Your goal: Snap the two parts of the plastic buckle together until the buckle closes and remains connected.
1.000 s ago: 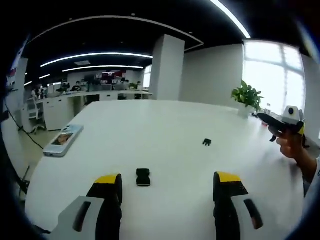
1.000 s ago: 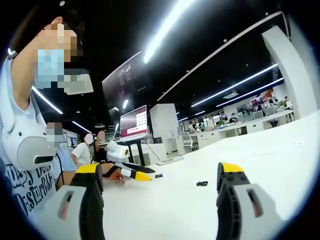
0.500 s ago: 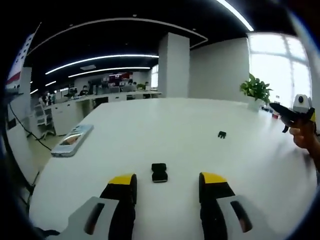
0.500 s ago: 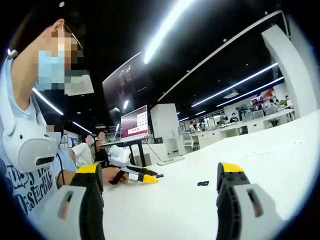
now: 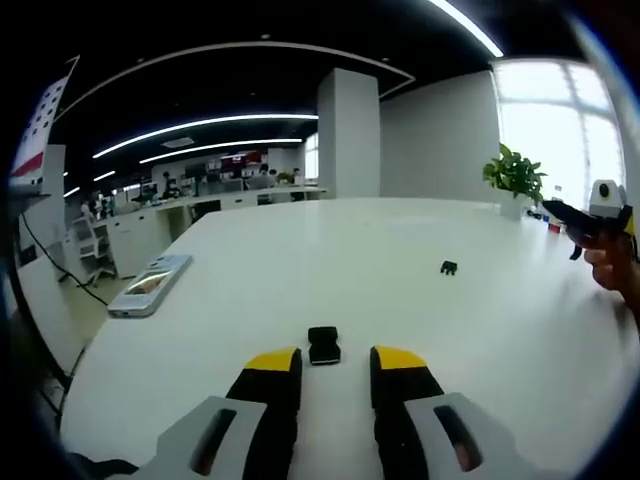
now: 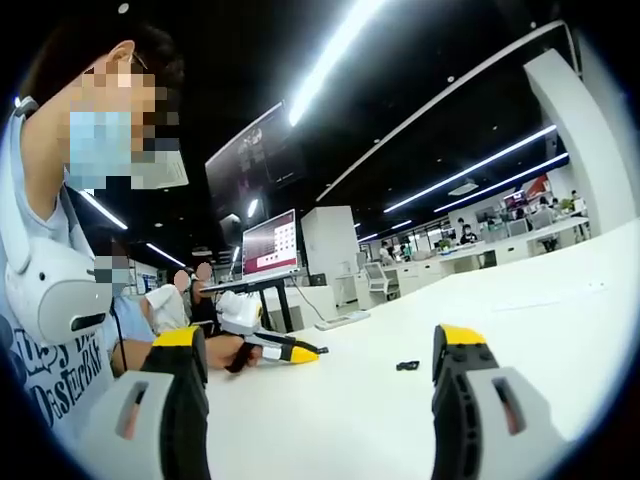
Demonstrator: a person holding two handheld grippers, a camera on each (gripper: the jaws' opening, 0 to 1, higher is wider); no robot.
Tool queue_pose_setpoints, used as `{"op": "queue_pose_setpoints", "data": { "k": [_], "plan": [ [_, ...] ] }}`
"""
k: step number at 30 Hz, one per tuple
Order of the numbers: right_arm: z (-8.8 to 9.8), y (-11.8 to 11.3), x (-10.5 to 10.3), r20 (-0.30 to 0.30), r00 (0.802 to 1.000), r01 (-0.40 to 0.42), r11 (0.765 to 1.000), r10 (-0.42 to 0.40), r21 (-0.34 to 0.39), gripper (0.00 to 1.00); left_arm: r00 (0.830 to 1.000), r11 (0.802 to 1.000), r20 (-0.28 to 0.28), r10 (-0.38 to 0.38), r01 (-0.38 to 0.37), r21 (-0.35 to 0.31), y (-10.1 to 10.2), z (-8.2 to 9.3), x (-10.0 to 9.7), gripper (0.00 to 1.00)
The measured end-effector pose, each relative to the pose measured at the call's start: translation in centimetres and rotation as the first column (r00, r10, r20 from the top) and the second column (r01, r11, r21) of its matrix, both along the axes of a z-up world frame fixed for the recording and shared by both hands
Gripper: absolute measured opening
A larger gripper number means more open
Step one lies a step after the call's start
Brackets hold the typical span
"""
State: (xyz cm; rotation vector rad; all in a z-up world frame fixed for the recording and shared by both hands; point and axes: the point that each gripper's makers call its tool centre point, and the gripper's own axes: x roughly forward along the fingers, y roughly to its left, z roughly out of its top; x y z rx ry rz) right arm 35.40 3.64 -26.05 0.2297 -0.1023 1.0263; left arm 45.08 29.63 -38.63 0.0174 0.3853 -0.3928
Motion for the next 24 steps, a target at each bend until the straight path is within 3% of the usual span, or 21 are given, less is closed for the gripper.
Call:
{"op": "queue_pose_setpoints", "data": {
  "k": [24],
  "plan": [
    [-0.47,0.46,0.10,-0.010,1.000,-0.005,1.000,0.004,-0.014,0.93,0.999,0.999,-0.004,0.032,-0.032,-0.007,0.69,0.13,0.16,0.16]
  ]
}}
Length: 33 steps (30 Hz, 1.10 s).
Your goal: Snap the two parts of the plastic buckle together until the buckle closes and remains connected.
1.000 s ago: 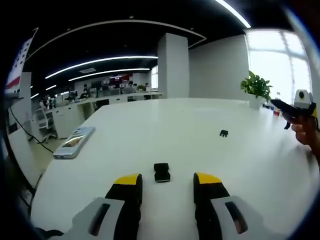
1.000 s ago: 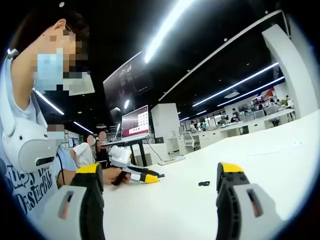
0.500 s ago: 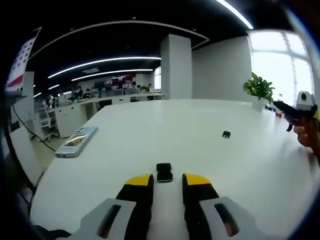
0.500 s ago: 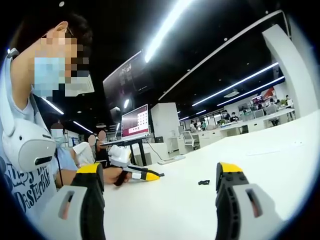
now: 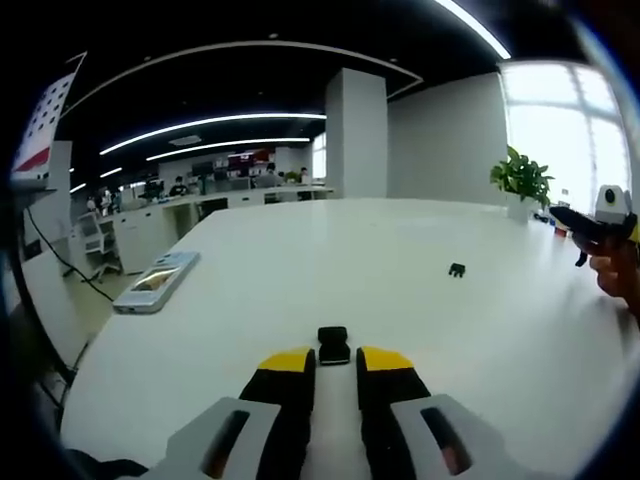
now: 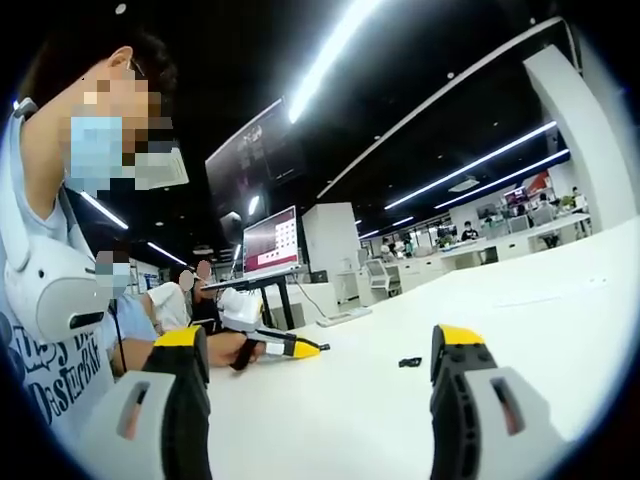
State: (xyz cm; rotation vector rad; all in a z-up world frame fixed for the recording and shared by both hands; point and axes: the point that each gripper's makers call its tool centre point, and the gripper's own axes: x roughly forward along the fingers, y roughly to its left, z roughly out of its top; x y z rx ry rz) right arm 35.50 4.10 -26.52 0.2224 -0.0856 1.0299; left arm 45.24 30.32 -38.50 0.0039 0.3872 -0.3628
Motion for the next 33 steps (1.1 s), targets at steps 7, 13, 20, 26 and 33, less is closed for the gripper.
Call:
{"op": "queue_pose_setpoints", "data": {
  "k": [7,13,20,26,33],
  "plan": [
    [-0.7,0.0,0.4,-0.013,1.000,0.013,1.000,-0.013,-0.023,0.93,1.000,1.000,-0.002,-0.005,0.005,-0.001,0.0,0.0,-0.1,0.12],
    [-1.6,0.1,1.1,-0.040,0.999,0.023,0.999,-0.024,-0.037,0.91,1.000,1.000,-0.003,-0.011,0.011,-0.002,-0.2,-0.1,-0.2,0.12],
    [-2.8,0.0,2.6,-0.078,0.996,0.032,0.997,-0.037,-0.073,0.91,1.000,1.000,-0.002,-0.017,0.017,-0.002,-0.2,-0.1,-0.2,0.12],
    [-2.9,-0.5,4.4,-0.072,0.996,0.046,0.989,-0.056,-0.142,0.91,0.999,0.999,-0.005,-0.042,0.042,-0.011,-0.6,-0.1,-0.4,0.12],
    [-4.7,-3.3,9.3,-0.007,0.979,0.189,0.925,-0.202,-0.331,0.93,0.999,0.998,-0.004,-0.052,0.052,-0.022,-0.8,0.0,-0.5,0.11]
  ]
}}
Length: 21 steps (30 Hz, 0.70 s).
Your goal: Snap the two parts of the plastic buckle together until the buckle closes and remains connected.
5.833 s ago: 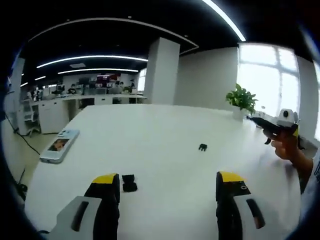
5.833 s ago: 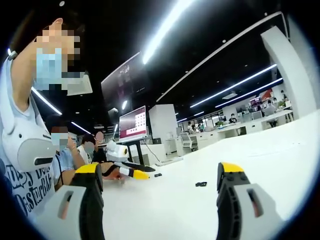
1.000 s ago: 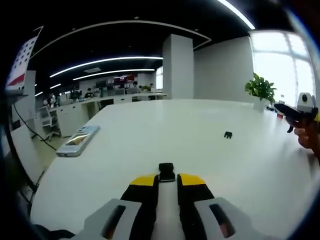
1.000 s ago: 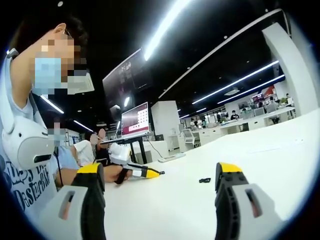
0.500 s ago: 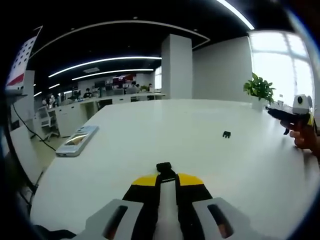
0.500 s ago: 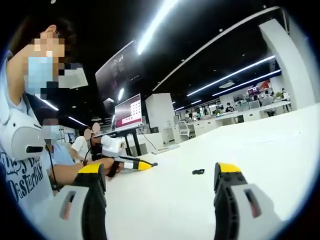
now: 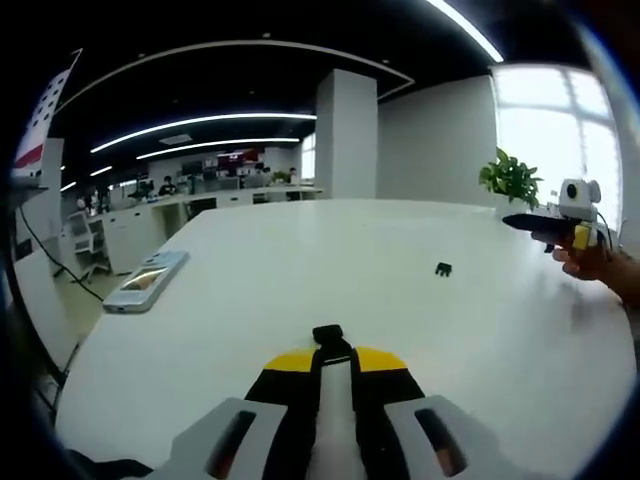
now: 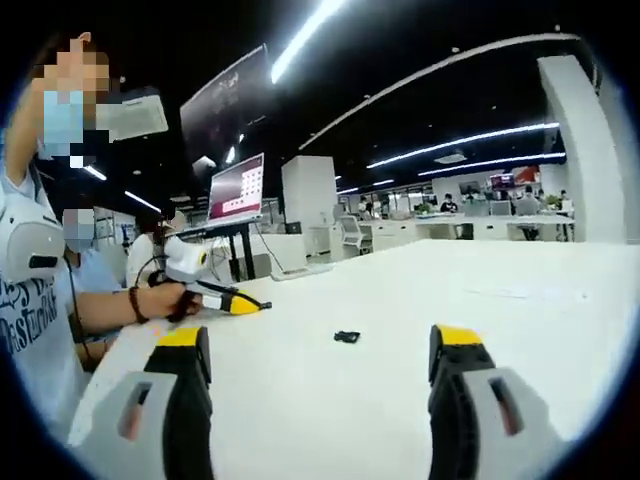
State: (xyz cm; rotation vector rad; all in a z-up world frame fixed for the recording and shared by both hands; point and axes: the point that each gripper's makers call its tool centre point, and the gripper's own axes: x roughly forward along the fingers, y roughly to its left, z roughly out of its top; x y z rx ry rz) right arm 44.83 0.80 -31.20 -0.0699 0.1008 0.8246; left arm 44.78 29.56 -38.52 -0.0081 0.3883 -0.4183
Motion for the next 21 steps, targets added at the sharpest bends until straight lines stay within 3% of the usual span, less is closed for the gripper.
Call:
{"op": "queue_pose_setpoints", "data": {
  "k": [2,5,6,8,12,14,16,18,21],
  "plan": [
    [-0.4,-1.3,1.9,-0.006,0.996,0.092,0.996,-0.092,-0.004,0.95,1.000,1.000,0.002,-0.004,0.004,-0.001,-0.1,0.0,0.0,0.11],
    [-0.8,-4.0,5.3,-0.061,0.970,0.240,0.968,-0.236,0.072,0.96,1.000,1.000,-0.001,-0.002,0.002,-0.009,-0.1,0.2,0.0,0.11],
    [-0.6,-4.9,6.3,-0.069,0.959,0.283,0.952,-0.276,0.115,0.97,1.000,1.000,-0.001,-0.002,0.002,-0.012,-0.1,0.2,0.0,0.11],
    [-0.2,-7.5,8.2,-0.046,0.913,0.409,0.901,-0.406,0.144,0.99,1.000,1.000,-0.003,-0.003,0.003,-0.019,0.0,0.2,-0.1,0.11],
    [0.8,-7.6,9.7,-0.010,0.913,0.404,0.898,-0.409,0.174,0.97,1.000,1.000,-0.006,-0.001,0.001,-0.027,0.1,0.3,-0.1,0.11],
    [1.8,-8.0,10.7,0.016,0.901,0.423,0.883,-0.435,0.203,0.97,1.000,1.000,-0.007,-0.010,0.010,-0.030,-0.1,0.3,-0.2,0.11],
    [3.1,-8.8,11.8,0.036,0.873,0.459,0.843,-0.487,0.279,0.98,1.000,0.999,-0.010,-0.009,0.009,-0.035,-0.1,0.4,-0.2,0.11],
    [3.8,-9.2,12.4,0.018,0.860,0.470,0.807,-0.509,0.357,0.98,1.000,0.999,-0.008,-0.010,0.010,-0.031,-0.1,0.4,-0.2,0.11],
    [4.2,-10.4,13.5,0.020,0.825,0.513,0.764,-0.565,0.392,0.96,1.000,1.000,-0.005,-0.011,0.011,-0.027,-0.1,0.4,-0.2,0.11]
  ]
}}
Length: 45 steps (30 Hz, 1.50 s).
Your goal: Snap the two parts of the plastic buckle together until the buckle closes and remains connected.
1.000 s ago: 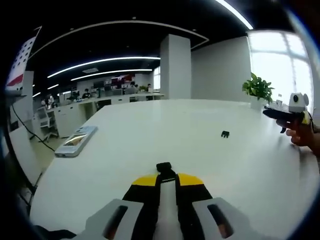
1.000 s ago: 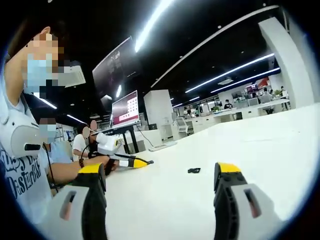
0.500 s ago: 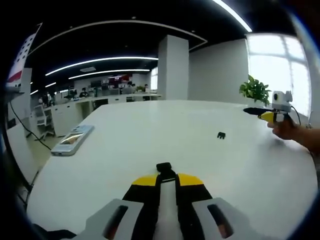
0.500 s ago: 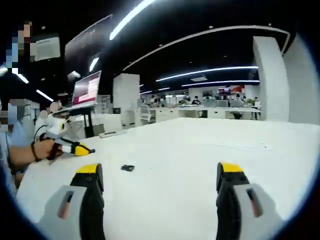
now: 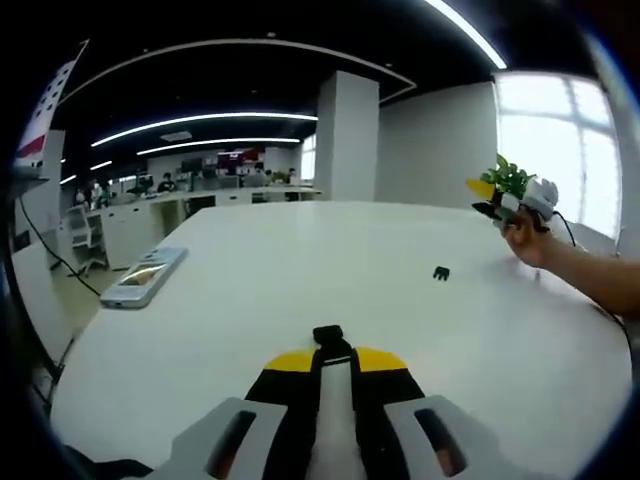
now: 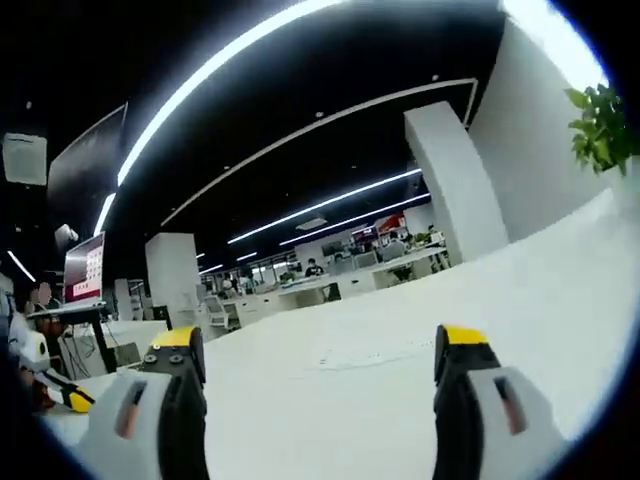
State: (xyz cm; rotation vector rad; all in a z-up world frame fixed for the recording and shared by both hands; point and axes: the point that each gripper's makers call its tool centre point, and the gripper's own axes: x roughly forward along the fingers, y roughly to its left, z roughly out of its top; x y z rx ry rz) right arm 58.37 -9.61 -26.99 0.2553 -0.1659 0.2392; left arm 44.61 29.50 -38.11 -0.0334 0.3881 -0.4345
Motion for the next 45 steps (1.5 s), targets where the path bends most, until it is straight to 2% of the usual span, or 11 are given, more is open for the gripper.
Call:
{"op": "queue_pose_setpoints", "data": {
  "k": [3,6,8,10,16,22,26,29,31,39,45],
  "plan": [
    [0.0,0.5,0.7,0.016,0.999,-0.032,0.999,0.032,0.037,0.93,1.000,1.000,0.002,-0.002,0.002,0.003,-0.1,0.0,0.0,0.11],
    [-0.1,2.1,0.7,0.012,0.995,-0.094,0.993,0.096,-0.076,0.91,1.000,1.000,0.001,-0.006,0.006,0.003,-0.2,0.0,-0.1,0.11],
    [0.0,2.5,0.9,0.011,0.994,-0.109,0.990,0.110,-0.093,0.91,1.000,1.000,0.001,-0.007,0.007,0.002,-0.3,0.0,-0.1,0.11],
    [-0.3,3.5,1.1,-0.002,0.983,-0.182,0.976,0.183,-0.122,0.91,1.000,1.000,0.000,-0.008,0.008,-0.002,-0.2,0.0,0.0,0.11],
    [-2.0,5.5,0.8,-0.072,0.954,-0.300,0.925,0.291,-0.233,0.89,1.000,1.000,-0.001,-0.009,0.009,-0.004,-0.3,-0.1,0.0,0.11],
    [-4.3,10.0,-1.0,-0.160,0.867,-0.498,0.808,0.472,-0.314,0.85,1.000,1.000,0.006,-0.014,0.014,0.009,-0.3,-0.1,0.1,0.11],
    [-4.3,11.5,-1.5,-0.176,0.820,-0.571,0.761,0.544,-0.308,0.83,1.000,1.000,0.006,-0.024,0.024,0.005,-0.4,0.0,0.1,0.11],
    [-4.6,12.7,-2.3,-0.182,0.760,-0.648,0.703,0.624,-0.293,0.79,0.999,0.999,0.008,-0.036,0.036,0.003,-0.7,-0.1,-0.2,0.11],
    [-5.3,13.5,-2.8,-0.223,0.716,-0.697,0.658,0.662,-0.284,0.76,0.999,0.999,0.009,-0.043,0.043,0.000,-0.9,-0.1,-0.3,0.11],
    [-5.6,16.2,-4.2,-0.242,0.621,-0.778,0.549,0.745,-0.307,0.67,0.995,0.996,0.019,-0.094,0.093,0.014,-1.7,-0.2,-0.8,0.11],
    [-7.0,18.5,-5.6,-0.306,0.517,-0.843,0.414,0.800,-0.343,0.63,0.992,0.992,0.018,-0.123,0.123,0.006,-2.2,-0.4,-1.0,0.11]
  ]
}}
